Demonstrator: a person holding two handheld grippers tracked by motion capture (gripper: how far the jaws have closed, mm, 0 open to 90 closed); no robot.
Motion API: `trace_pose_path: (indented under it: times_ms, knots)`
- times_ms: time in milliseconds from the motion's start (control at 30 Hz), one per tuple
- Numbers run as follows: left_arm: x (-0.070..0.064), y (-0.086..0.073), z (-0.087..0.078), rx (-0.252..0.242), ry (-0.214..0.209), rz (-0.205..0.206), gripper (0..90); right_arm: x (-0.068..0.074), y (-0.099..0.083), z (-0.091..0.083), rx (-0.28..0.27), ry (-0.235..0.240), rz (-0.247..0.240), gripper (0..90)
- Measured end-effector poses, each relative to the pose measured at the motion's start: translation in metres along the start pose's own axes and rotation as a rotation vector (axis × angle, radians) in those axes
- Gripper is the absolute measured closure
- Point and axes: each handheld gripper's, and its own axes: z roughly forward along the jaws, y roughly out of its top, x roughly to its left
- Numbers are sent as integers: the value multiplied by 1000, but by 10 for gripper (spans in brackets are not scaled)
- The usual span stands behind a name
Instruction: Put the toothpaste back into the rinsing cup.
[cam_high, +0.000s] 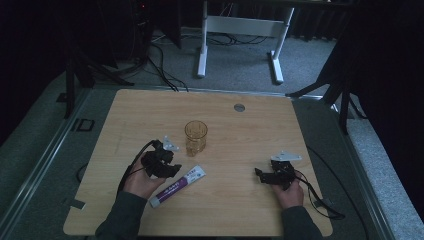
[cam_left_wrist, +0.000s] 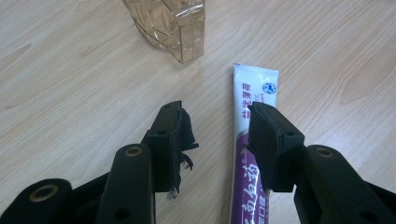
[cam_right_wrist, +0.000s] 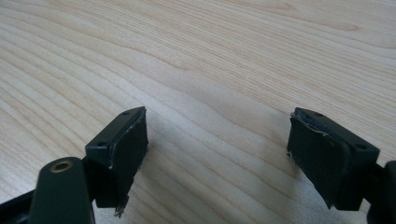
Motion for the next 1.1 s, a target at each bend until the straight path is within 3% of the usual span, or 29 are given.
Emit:
trace_pose_path:
  times_ms: [300, 1100]
  knots:
    - [1, 6, 2, 82, 0, -10, 544, 0, 0, 0, 1, 0, -1, 202]
    - [-1, 15, 3, 156, 7, -14, 533, 0, 0, 0, 0, 0, -1, 202]
